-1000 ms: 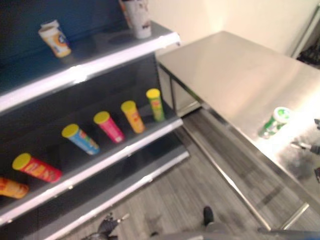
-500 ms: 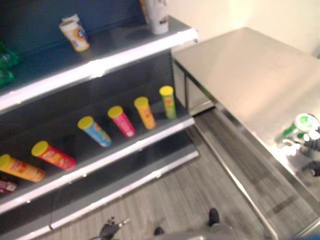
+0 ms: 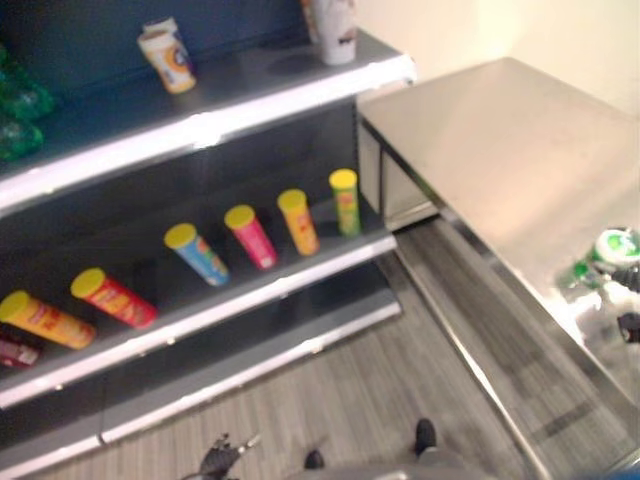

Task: Put the goods on the table back onto the shelves and tidy them up.

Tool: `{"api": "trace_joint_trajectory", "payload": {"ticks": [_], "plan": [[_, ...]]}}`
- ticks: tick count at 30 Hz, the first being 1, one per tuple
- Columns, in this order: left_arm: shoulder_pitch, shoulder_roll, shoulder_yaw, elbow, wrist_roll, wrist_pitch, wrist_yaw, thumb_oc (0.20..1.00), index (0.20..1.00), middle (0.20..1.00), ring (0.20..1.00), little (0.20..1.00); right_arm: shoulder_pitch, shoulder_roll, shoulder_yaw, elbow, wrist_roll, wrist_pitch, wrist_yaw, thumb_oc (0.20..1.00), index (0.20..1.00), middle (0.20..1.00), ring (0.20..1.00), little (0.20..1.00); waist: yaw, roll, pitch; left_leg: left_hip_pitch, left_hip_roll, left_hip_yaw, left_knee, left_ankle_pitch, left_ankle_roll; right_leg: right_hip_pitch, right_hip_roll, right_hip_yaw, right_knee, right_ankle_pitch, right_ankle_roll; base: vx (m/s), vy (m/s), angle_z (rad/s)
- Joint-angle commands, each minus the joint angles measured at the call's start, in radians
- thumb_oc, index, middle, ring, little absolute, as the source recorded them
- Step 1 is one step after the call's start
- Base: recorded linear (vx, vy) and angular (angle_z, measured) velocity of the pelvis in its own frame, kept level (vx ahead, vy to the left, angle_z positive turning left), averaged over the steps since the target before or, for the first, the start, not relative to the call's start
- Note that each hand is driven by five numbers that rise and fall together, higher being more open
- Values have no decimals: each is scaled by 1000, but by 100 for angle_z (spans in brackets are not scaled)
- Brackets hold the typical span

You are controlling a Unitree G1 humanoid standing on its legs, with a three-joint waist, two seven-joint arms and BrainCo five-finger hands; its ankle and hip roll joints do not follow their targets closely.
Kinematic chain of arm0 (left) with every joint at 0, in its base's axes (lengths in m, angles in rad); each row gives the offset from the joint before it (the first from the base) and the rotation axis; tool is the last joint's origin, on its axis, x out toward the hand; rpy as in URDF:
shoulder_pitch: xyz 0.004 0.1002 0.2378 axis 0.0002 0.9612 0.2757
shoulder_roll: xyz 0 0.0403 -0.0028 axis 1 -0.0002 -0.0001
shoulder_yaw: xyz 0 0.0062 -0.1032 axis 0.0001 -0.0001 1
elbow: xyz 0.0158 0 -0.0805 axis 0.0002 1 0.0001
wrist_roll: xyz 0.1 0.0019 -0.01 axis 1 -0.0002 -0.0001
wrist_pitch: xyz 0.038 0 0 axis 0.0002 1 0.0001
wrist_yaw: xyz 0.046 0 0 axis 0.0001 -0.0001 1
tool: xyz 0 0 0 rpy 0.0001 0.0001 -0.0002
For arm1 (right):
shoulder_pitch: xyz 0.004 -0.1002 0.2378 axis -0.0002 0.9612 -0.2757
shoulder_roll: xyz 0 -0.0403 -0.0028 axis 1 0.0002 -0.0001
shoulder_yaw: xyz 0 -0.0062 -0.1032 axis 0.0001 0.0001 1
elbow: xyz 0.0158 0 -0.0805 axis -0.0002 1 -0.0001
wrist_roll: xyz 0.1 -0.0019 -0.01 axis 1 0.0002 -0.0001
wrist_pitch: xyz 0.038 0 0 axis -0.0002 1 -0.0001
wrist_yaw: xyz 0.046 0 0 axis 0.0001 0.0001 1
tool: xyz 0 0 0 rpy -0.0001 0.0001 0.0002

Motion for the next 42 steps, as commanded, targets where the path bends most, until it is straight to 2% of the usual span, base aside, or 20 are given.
{"api": "trace_joint_trajectory", "payload": {"ticks": [1,6,11,14,16,20,21,22,23,26,27,31,32,35,39,40,41,42], "plan": [[-45,59,-13,3,6,-24,21,1000,1000,1000,1000,1000,-47,-39,-36,-74,-29,-53,-42,200,200,200,200,200,26,-46,-7,72,61,112,4,43,-72,17,20,2,68,-137,-4,0,0,0],[-42,54,-6,-1,2,-28,24,1000,1000,1000,1000,1000,-54,-43,-53,-160,-43,-71,-45,200,200,200,200,200,27,-49,-10,76,66,112,7,45,-72,21,26,5,67,-141,-7,0,0,0],[-44,47,6,-14,-16,-36,33,1000,1000,1000,1000,1000,-123,-78,-39,-298,-26,-121,-37,200,200,200,200,200,37,-63,-14,75,79,105,29,54,-75,28,42,12,64,-148,-15,-10,-42,-1],[-45,43,12,-14,-32,-36,37,1000,1000,1000,1000,1000,-174,-88,-26,-373,-3,-146,-33,200,200,200,200,200,49,-75,-10,56,88,92,79,61,-73,44,54,10,56,-157,-25,-19,-50,2],[-63,43,4,-20,-45,-34,37,1000,1000,1000,1000,1000,-218,-93,-23,-432,30,-161,-37,200,200,200,200,200,58,-99,12,-5,88,121,171,68,-60,64,38,-26,48,-160,-32,-80,-55,12],[-63,43,4,-20,-45,-34,37,1000,1000,1000,1000,1000,-218,-93,-23,-432,30,-161,-37,200,200,200,200,200,56,-99,10,-8,87,119,172,68,-60,62,37,-27,48,-160,-32,-25,3,56],[-74,41,-13,-17,-38,-23,26,1000,1000,1000,1000,1000,-252,-93,-15,-482,48,-155,-25,200,200,200,200,200,62,-107,17,-46,83,253,176,28,-32,81,14,-79,39,-164,-25,-89,52,5],[-78,41,-19,-6,-34,-21,20,1000,1000,1000,1000,1000,-270,-96,-12,-508,53,-156,-19,200,200,200,200,200,59,-107,12,-49,78,297,158,7,-28,76,0,-91,43,-158,-17,-59,134,44],[-77,40,-29,19,-26,-14,13,1000,1000,1000,1000,1000,-322,-90,29,-522,65,-151,-11,200,200,200,200,200,72,-97,2,-38,70,305,139,-2,-29,82,-6,-105,48,-155,-11,1,143,75],[-73,40,-30,46,-18,-10,11,1000,1000,1000,1000,1000,-391,-89,90,-525,78,-147,5,200,200,200,200,200,81,-91,-19,-11,53,300,87,-1,-23,85,-23,-121,54,-143,2,69,146,51],[-67,43,-30,58,-17,-10,13,1000,1000,1000,1000,1000,-463,-82,154,-514,94,-148,7,200,200,200,200,200,96,-93,-32,1,37,300,60,6,-16,82,-37,-118,58,-134,9,60,163,37],[-60,54,-34,74,-16,-12,21,1000,1000,1000,1000,1000,-618,-61,288,-456,121,-143,8,200,200,200,200,200,130,-96,-43,14,5,298,18,6,0,65,-69,-119,70,-116,28,8,159,12],[-52,62,-32,79,-25,-13,23,1000,1000,1000,1000,1000,-693,-56,347,-436,118,-135,10,200,200,200,200,200,151,-96,-43,19,-9,296,17,-2,9,64,-87,-121,80,-111,38,5,137,11],[-47,71,-27,83,-32,-16,26,1000,1000,1000,1000,1000,-769,-67,404,-402,105,-127,6,200,200,200,200,200,166,-99,-47,16,-32,285,16,-10,24,51,-114,-125,111,-105,47,6,113,10],[-47,70,-26,83,-32,-16,26,1000,1000,1000,1000,1000,-771,-67,406,-401,105,-128,6,200,200,200,200,200,165,-98,-47,15,-32,285,16,-10,24,50,-114,-125,111,-106,47,2,43,9],[-40,82,-23,82,-42,-17,26,1000,1000,1000,1000,1000,-828,-70,443,-379,95,-121,4,200,200,200,200,200,184,-95,-43,24,-55,274,16,-26,41,34,-145,-122,182,-109,58,2,125,1],[-41,81,-22,82,-42,-17,26,1000,1000,1000,1000,1000,-832,-70,446,-377,95,-121,4,200,200,200,200,200,183,-96,-46,18,-56,274,16,-24,42,28,-147,-122,182,-107,58,54,344,-3],[-36,97,-30,87,-42,-16,22,1000,1000,1000,1000,1000,-911,-115,493,-334,73,-97,8,200,200,200,200,200,194,-96,-34,42,-109,240,11,-43,76,-24,-225,-97,357,-21,88,92,383,5]]}}
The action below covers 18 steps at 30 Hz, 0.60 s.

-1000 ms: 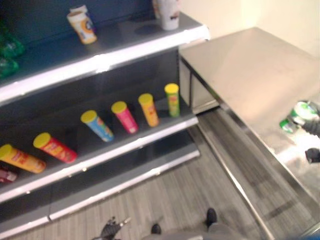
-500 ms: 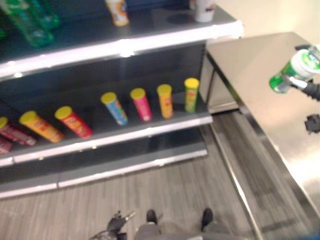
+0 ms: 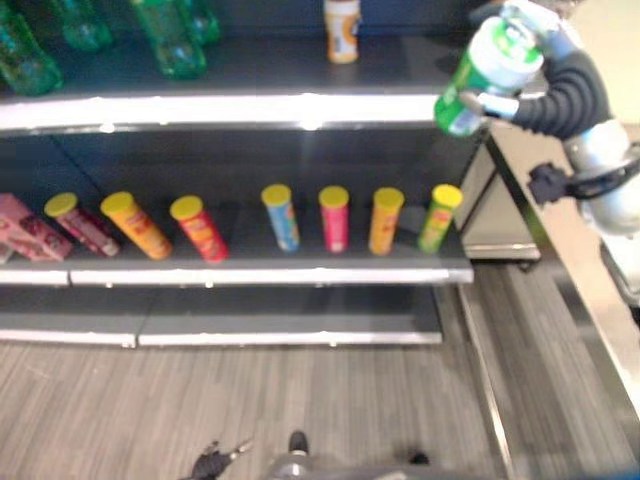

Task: Put the goods on the table back onto the shelves and tidy them up.

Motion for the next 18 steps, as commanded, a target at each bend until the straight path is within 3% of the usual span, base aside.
{"api": "trace_joint_trajectory", "payload": {"ticks": [1,6,7,8,10,18], "plan": [[-40,92,-66,13,-32,-25,-2,1000,1000,1000,1000,1000,-235,-113,115,135,7,9,-38,200,200,200,200,200,34,16,-10,65,-82,-90,1,-126,46,-236,-115,165,465,18,47,117,370,46],[-53,102,-79,5,-42,-29,-9,1000,1000,1000,1000,1000,-289,-130,150,197,35,14,-41,200,200,200,200,200,32,19,-15,57,-83,-134,0,-120,37,-235,-56,200,350,-33,32,59,1,78],[-65,114,-95,5,-49,-31,-14,1000,1000,1000,1000,1000,-322,-137,169,260,57,14,-53,200,200,200,200,200,30,10,-13,58,-95,-183,6,-126,30,-219,-19,247,211,-47,31,79,-124,24],[-72,117,-95,10,-50,-29,-17,1000,1000,1000,1000,1000,-354,-134,194,320,60,23,-48,200,200,200,200,200,36,-5,-16,49,-97,-207,15,-127,25,-201,-3,270,169,-40,32,144,-195,56],[-71,112,-109,8,-53,-34,-14,1000,1000,1000,1000,1000,-433,-114,268,415,56,33,-45,200,200,200,200,200,44,-17,-44,42,-80,-208,12,-124,14,-153,1,236,100,-27,31,105,-142,88],[-71,99,-120,31,-82,-27,-3,1000,1000,1000,1000,1000,-511,-83,355,608,48,53,-34,200,200,200,200,200,76,-36,-63,29,-50,-245,8,-109,-9,-97,22,187,57,-38,17,67,-77,28]]}}
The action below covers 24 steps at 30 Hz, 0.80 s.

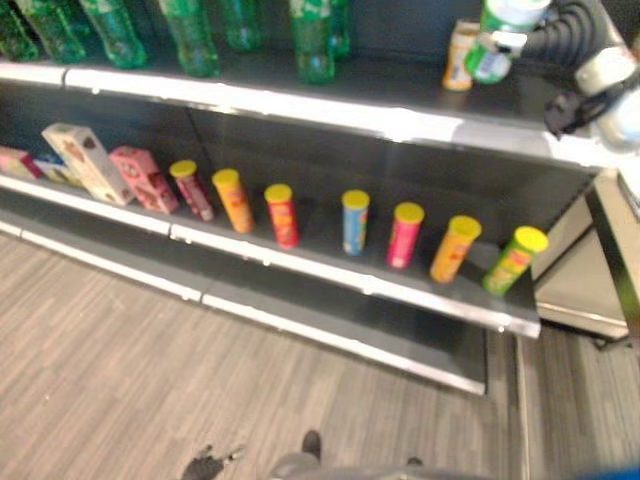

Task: Put the goods on the table back onto the shelves and tidy them up.

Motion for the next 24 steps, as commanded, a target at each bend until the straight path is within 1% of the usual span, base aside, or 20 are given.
{"api": "trace_joint_trajectory", "payload": {"ticks": [1,7,8,10,14,24], "plan": [[-73,51,-41,32,-42,-27,15,1000,1000,1000,1000,1000,-153,1,62,129,46,-3,-28,200,200,200,200,200,52,-33,-36,65,4,-16,8,-134,-48,-81,-34,-4,67,-26,29,52,-56,22],[-79,44,-49,60,-40,-23,22,1000,1000,1000,1000,1000,-172,15,84,229,43,10,-20,200,200,200,200,200,64,-34,-36,49,10,-41,2,-122,-60,-72,-29,-42,62,-35,22,26,-39,18],[-73,39,-54,71,-41,-19,21,1000,1000,1000,1000,1000,-180,29,98,276,37,19,-12,200,200,200,200,200,72,-33,-38,47,13,-46,0,-118,-62,-64,-29,-57,58,-38,21,39,-26,24],[-73,38,-54,71,-41,-19,21,1000,1000,1000,1000,1000,-182,29,100,278,37,18,-12,200,200,200,200,200,70,-33,-38,47,13,-47,0,-118,-62,-63,-29,-58,57,-38,21,26,-17,16],[-77,32,-60,77,-43,-20,27,1000,1000,1000,1000,1000,-176,57,92,320,56,18,-11,200,200,200,200,200,76,-31,-35,41,15,-50,0,-114,-68,-57,-28,-70,53,-42,19,24,-14,13],[-79,30,-66,81,-40,-19,33,1000,1000,1000,1000,1000,-188,77,130,328,41,17,6,200,200,200,200,200,70,-36,-37,50,17,-38,0,-120,-68,-44,-28,-73,45,-43,19,3,1,0]]}}
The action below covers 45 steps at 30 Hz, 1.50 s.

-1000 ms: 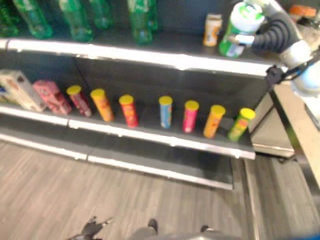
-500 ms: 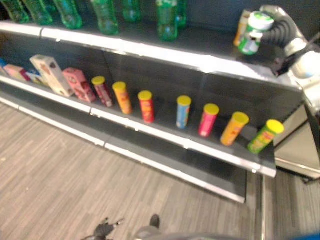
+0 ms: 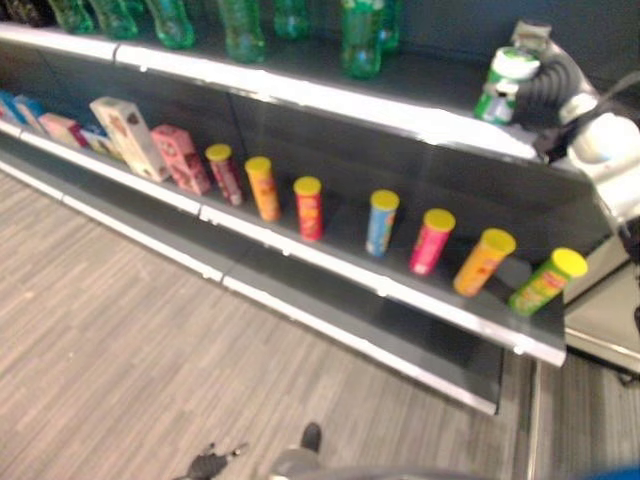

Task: Put the goods on the table back onto the shelves and tidy them up.

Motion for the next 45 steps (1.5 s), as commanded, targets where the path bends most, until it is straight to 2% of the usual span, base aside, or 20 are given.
{"api": "trace_joint_trajectory", "payload": {"ticks": [1,18,19,20,32,38,40,41,42,43,45], "plan": [[-49,40,-66,41,-40,-19,16,1000,1000,1000,1000,1000,-159,-5,81,40,41,-30,-15,200,200,200,200,200,35,-30,-33,88,20,33,0,-131,-52,-53,-34,5,46,-28,24,0,0,0],[-52,42,-60,51,-31,-22,22,1000,1000,1000,1000,1000,-158,1,90,64,27,-27,-15,200,200,200,200,200,14,-35,-31,100,21,49,0,-141,-50,-52,-37,23,43,-25,25,0,0,0],[-52,42,-59,52,-32,-22,23,1000,1000,1000,1000,1000,-155,2,87,62,28,-27,-15,407,407,407,407,407,13,-34,-31,100,21,50,0,-142,-50,-52,-37,23,43,-25,25,0,0,0],[-51,42,-58,54,-31,-21,23,1000,1000,1000,1000,1000,-151,3,83,57,34,-26,-16,1000,1000,1000,1000,1000,13,-34,-31,102,21,50,0,-143,-50,-51,-37,23,42,-25,25,0,0,0],[-46,43,-47,66,-33,-19,23,1000,1000,1000,1000,1000,-164,-11,81,54,30,-28,-26,1000,1000,1000,1000,1000,10,-36,-34,108,23,58,0,-146,-50,-48,-36,26,42,-23,25,0,0,0],[-45,46,-34,68,-34,-17,32,1000,1000,1000,1000,1000,-197,-70,57,-3,6,-34,-91,1000,1000,1000,1000,1000,-2,-39,-36,113,23,67,0,-150,-49,-47,-36,31,38,-20,27,0,0,0],[-48,44,-30,71,-27,-17,36,1000,1000,1000,1000,1000,-196,-92,27,-61,-1,-43,-127,1000,1000,1000,1000,1000,-11,-38,-36,114,24,71,0,-152,-49,-50,-35,37,38,-19,28,-7,17,-2],[-48,35,-21,77,-20,-14,47,1000,1000,1000,1000,1000,-167,-121,-42,-169,-10,-57,-176,1000,1000,1000,1000,1000,-28,-33,-35,117,25,80,0,-158,-47,-56,-35,46,37,-17,31,-9,23,-6],[-48,37,-22,77,-20,-14,48,1000,1000,1000,1000,1000,-160,-122,-49,-174,-11,-55,-176,1000,1000,1000,1000,1000,-27,-35,-35,117,25,80,0,-158,-47,-56,-35,47,38,-17,31,-15,52,-16],[-48,24,-9,79,-16,-9,56,1000,1000,1000,1000,1000,-99,-136,-135,-293,-28,-69,-216,1000,1000,1000,1000,1000,-42,-29,-35,121,24,88,0,-163,-43,-61,-34,58,39,-15,33,-4,48,-23],[-46,13,4,83,-10,-5,61,1000,1000,1000,1000,1000,4,-132,-247,-406,-24,-83,-239,1000,1000,1000,1000,1000,-57,-25,-34,126,24,100,0,-170,-39,-66,-35,72,40,-13,36,-8,62,-23]]}}
